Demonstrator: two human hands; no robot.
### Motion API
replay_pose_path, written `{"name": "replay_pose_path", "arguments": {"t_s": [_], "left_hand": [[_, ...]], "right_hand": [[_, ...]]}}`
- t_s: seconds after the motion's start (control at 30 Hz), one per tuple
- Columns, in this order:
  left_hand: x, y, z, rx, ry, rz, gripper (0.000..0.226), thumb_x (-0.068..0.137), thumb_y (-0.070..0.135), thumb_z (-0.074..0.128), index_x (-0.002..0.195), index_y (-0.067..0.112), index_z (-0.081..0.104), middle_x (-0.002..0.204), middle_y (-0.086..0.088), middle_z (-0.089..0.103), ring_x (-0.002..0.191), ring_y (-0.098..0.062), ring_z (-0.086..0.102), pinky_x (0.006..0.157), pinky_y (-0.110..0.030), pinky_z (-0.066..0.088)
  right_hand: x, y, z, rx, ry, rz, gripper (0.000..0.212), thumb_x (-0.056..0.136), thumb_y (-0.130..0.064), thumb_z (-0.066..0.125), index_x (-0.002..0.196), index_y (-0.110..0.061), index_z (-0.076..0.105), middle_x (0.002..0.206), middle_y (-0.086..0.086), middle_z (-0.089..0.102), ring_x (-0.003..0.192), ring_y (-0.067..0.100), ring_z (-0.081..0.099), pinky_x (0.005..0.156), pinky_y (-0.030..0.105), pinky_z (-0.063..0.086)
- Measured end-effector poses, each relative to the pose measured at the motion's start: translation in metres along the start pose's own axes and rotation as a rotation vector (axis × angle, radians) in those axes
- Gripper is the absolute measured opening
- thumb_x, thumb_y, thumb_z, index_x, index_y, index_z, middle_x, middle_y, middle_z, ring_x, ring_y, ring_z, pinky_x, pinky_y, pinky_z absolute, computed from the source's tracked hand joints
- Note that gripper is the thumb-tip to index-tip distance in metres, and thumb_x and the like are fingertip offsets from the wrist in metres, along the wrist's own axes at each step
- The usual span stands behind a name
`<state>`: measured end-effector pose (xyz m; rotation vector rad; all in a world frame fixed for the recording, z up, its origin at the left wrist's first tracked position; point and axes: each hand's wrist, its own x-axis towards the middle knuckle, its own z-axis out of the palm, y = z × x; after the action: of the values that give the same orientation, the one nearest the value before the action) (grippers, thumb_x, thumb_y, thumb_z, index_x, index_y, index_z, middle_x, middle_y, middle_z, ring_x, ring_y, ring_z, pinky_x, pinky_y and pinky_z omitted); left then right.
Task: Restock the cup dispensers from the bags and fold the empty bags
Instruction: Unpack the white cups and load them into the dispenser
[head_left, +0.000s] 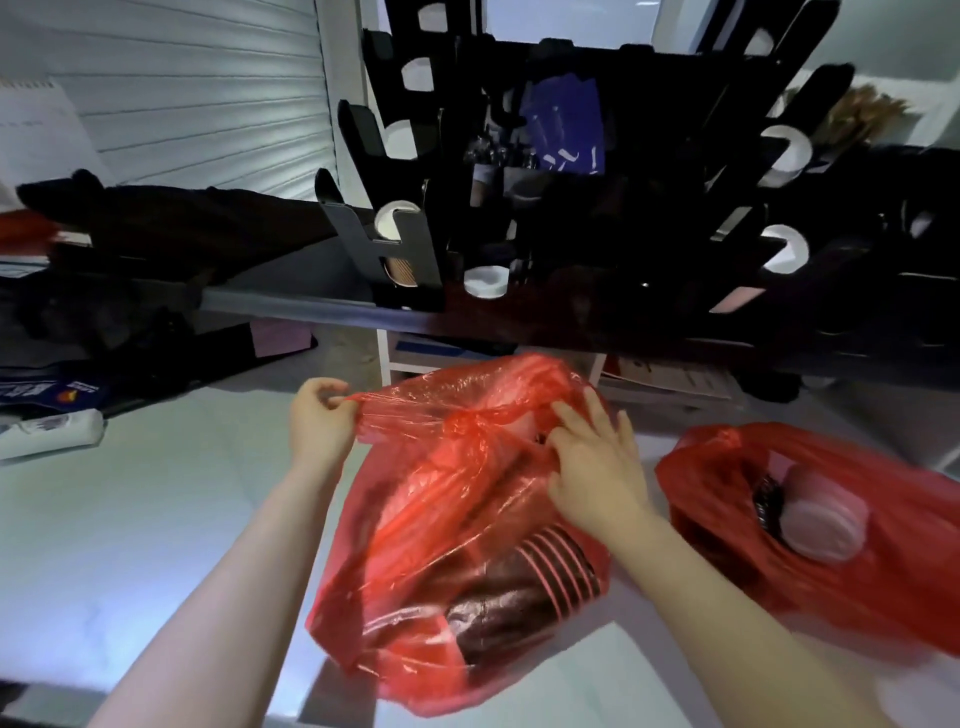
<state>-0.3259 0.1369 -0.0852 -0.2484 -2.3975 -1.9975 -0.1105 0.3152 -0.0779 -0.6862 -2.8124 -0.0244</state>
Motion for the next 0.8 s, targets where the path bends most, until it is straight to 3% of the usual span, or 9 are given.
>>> {"name": "replay_pose_path", "arguments": {"t_s": [0.1, 0.2, 0.23, 0.3, 0.37, 0.43, 0.53, 0.63, 0.8], "left_hand": [[-0.01, 0.011, -0.006, 0.048, -0.183, 0.111, 0.026, 0.079, -0.003, 0.063, 0.096, 0.016, 0.061, 0.094, 0.0, 0.065, 0.084, -0.012, 0.061, 0.069, -0.017, 0.043], [-0.03, 0.024, -0.011, 0.063, -0.529, 0.318, 0.046, 0.073, 0.004, 0.077, 0.113, 0.021, 0.061, 0.109, 0.006, 0.064, 0.098, -0.006, 0.06, 0.087, -0.022, 0.046], [-0.037, 0.026, -0.01, 0.117, -0.507, 0.413, 0.052, 0.072, 0.006, 0.078, 0.118, 0.02, 0.058, 0.118, 0.005, 0.059, 0.108, -0.007, 0.055, 0.096, -0.024, 0.041], [-0.05, 0.028, -0.006, 0.233, -0.25, 0.581, 0.049, 0.073, 0.012, 0.076, 0.118, 0.018, 0.059, 0.121, 0.001, 0.052, 0.117, -0.013, 0.045, 0.102, -0.024, 0.031], [-0.064, 0.031, 0.003, 0.247, -0.07, 0.674, 0.026, 0.076, 0.018, 0.071, 0.101, 0.018, 0.064, 0.105, 0.003, 0.057, 0.106, -0.017, 0.051, 0.094, -0.027, 0.037], [-0.076, 0.034, 0.016, 0.277, -0.196, 0.583, 0.013, 0.081, 0.033, 0.067, 0.088, 0.023, 0.063, 0.089, 0.01, 0.061, 0.09, -0.015, 0.057, 0.081, -0.032, 0.046], [-0.087, 0.028, 0.041, 0.452, -0.414, 0.384, 0.037, 0.079, 0.051, 0.065, 0.107, 0.026, 0.06, 0.099, 0.006, 0.069, 0.093, -0.018, 0.063, 0.081, -0.037, 0.051], [-0.092, 0.017, 0.049, 0.497, -0.45, 0.39, 0.042, 0.078, 0.035, 0.07, 0.114, 0.026, 0.051, 0.092, 0.004, 0.069, 0.092, -0.025, 0.064, 0.079, -0.039, 0.05], [-0.09, 0.005, 0.037, 0.475, -0.505, 0.433, 0.029, 0.078, 0.017, 0.064, 0.104, 0.027, 0.061, 0.074, 0.012, 0.057, 0.079, -0.017, 0.061, 0.063, -0.026, 0.036]], "right_hand": [[-0.005, -0.008, -0.005, 0.12, -0.016, 0.053, 0.039, 0.086, -0.05, 0.052, 0.115, -0.026, 0.063, 0.156, -0.005, 0.024, 0.146, 0.023, 0.005, 0.116, 0.046, 0.002], [-0.004, -0.017, -0.015, 0.322, 0.174, 0.006, 0.023, 0.091, -0.033, 0.053, 0.11, -0.027, 0.065, 0.125, -0.006, 0.06, 0.119, 0.019, 0.049, 0.107, 0.041, 0.033], [-0.003, -0.022, -0.018, 0.346, 0.212, -0.009, 0.02, 0.092, -0.027, 0.053, 0.109, -0.027, 0.064, 0.113, -0.007, 0.065, 0.107, 0.017, 0.054, 0.099, 0.038, 0.038], [0.001, -0.03, -0.021, 0.372, 0.242, 0.0, 0.022, 0.091, -0.018, 0.053, 0.109, -0.025, 0.064, 0.107, -0.006, 0.064, 0.101, 0.017, 0.053, 0.092, 0.036, 0.041], [0.008, -0.036, -0.021, 0.355, 0.317, 0.011, 0.029, 0.087, -0.007, 0.057, 0.111, -0.022, 0.066, 0.114, -0.001, 0.059, 0.107, 0.019, 0.048, 0.093, 0.038, 0.042], [0.019, -0.037, -0.021, 0.293, 0.333, -0.001, 0.045, 0.082, 0.002, 0.059, 0.12, -0.021, 0.062, 0.128, 0.003, 0.053, 0.119, 0.023, 0.044, 0.099, 0.041, 0.04], [0.039, -0.034, -0.023, 0.192, 0.159, 0.005, 0.06, 0.082, -0.003, 0.058, 0.135, -0.029, 0.048, 0.136, 0.002, 0.051, 0.126, 0.025, 0.041, 0.105, 0.041, 0.034], [0.053, -0.024, -0.02, 0.06, 0.099, -0.023, 0.046, 0.084, -0.014, 0.059, 0.126, -0.034, 0.058, 0.117, 0.002, 0.064, 0.111, 0.026, 0.052, 0.095, 0.037, 0.038], [0.06, -0.005, -0.008, -0.045, 0.044, -0.071, 0.044, 0.082, -0.033, 0.067, 0.125, -0.035, 0.057, 0.115, 0.001, 0.047, 0.11, 0.025, 0.04, 0.093, 0.042, 0.036]]}}
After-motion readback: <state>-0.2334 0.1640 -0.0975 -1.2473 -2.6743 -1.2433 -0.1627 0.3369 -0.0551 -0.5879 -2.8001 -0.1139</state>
